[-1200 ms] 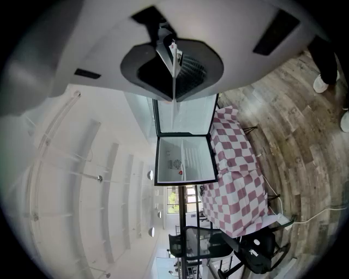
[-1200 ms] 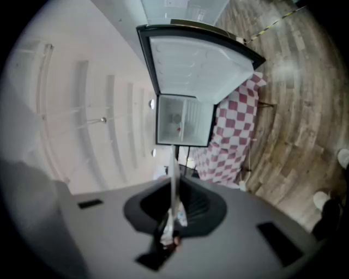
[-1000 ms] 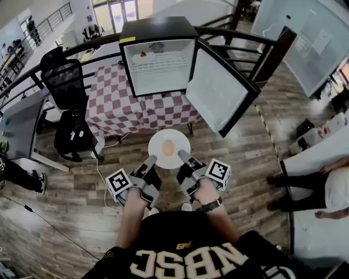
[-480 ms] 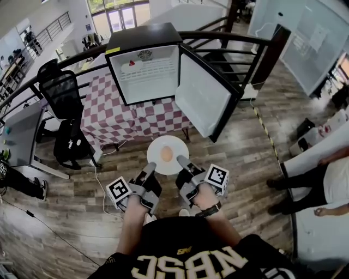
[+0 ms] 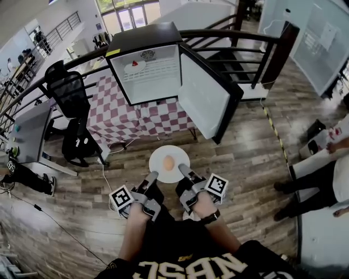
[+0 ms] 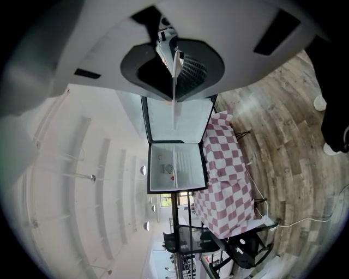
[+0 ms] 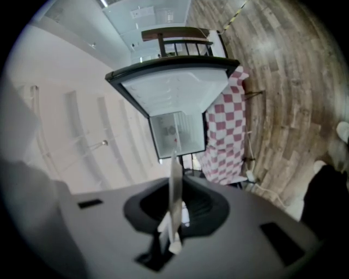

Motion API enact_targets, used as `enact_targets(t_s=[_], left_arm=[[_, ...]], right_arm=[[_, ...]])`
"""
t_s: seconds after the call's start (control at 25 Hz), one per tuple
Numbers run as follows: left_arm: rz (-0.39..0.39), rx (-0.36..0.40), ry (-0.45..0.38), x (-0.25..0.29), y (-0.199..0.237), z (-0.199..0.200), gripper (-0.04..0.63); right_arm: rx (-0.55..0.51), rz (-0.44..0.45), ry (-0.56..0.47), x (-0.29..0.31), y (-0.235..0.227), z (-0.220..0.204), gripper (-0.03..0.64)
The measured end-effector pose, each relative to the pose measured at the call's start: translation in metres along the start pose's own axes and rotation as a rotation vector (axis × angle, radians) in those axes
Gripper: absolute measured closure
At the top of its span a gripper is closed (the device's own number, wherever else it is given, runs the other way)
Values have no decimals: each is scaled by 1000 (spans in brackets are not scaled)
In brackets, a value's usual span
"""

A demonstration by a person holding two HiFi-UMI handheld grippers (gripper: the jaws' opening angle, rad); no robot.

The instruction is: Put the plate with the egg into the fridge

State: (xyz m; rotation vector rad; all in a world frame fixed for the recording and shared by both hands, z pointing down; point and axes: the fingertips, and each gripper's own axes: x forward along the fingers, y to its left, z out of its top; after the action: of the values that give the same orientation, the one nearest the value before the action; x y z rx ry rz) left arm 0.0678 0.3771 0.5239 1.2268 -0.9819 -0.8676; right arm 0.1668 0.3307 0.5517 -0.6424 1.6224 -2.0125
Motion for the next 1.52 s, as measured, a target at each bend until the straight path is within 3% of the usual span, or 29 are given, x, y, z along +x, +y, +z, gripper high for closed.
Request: enact_targets(t_s=[0.2,0.4,0.84,1.08,1.36,1.52], left_arm=[[23,-41,7,10,13,16,560],[-7,-54,59,37,4,44,560],[-70,-44,124,90,-38,169,560],[-68,-49,129,97,-41,228,558],[-27,-132,173,111,-17,251,558],[-12,-140,192,127,-17,252,558]], right_arm=[[-51,-82,-11,15,-7,3,578],[-60,-66,-67,51,2,19,578],[-95,-21,-153,182,38,27,578],[-47,-23,-189,237,30,14,578],[-11,-99,-235,252,7,14,578],[-4,-116,-243,258,8,28,578]])
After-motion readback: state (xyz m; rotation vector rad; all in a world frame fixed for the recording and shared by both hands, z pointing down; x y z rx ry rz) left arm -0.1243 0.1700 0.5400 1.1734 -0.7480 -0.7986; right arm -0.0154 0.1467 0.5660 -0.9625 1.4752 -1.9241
